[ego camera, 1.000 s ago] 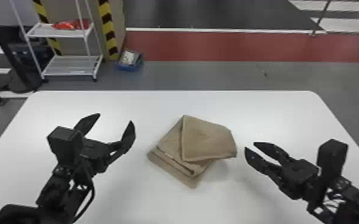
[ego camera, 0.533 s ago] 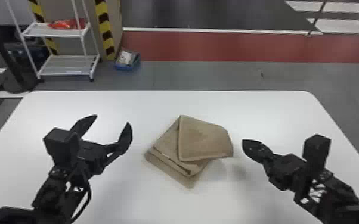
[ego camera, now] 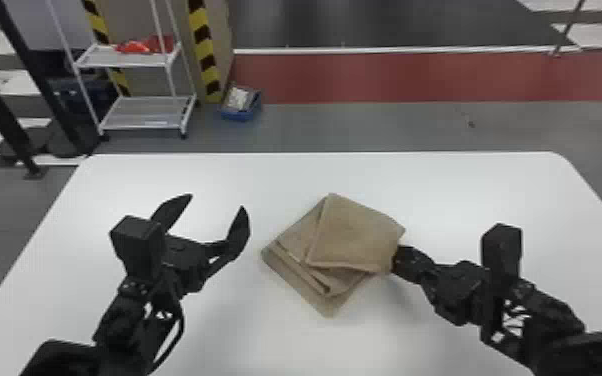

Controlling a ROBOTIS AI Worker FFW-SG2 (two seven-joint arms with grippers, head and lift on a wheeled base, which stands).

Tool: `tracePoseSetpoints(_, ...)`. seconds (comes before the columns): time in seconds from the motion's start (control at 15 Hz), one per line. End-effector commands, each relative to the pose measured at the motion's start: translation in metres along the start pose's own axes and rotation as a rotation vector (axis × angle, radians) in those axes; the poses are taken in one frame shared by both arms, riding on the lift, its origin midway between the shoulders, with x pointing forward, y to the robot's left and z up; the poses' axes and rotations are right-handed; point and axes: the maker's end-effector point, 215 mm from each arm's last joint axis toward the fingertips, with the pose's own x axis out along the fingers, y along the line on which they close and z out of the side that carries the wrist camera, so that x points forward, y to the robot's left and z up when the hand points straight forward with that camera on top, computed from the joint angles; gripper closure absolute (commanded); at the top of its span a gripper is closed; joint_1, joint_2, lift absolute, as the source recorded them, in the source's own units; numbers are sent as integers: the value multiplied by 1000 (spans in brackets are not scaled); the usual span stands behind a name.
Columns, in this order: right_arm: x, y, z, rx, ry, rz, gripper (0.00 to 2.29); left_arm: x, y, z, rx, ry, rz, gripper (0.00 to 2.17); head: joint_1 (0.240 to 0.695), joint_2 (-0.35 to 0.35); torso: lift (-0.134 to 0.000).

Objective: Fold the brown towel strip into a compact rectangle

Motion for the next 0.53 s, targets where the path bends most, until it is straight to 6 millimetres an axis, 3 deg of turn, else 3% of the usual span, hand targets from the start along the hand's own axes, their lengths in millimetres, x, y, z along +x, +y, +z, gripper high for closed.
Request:
tracePoseSetpoints(0.0, 1, 23, 12, 33, 3, 52, 1777, 0, 0, 0, 0, 0, 0, 93, 695, 68, -123)
tracePoseSetpoints(0.47, 16, 71, 22, 125, 50, 156, 1777, 0, 2, 7, 5, -28, 4, 93, 695, 126, -123)
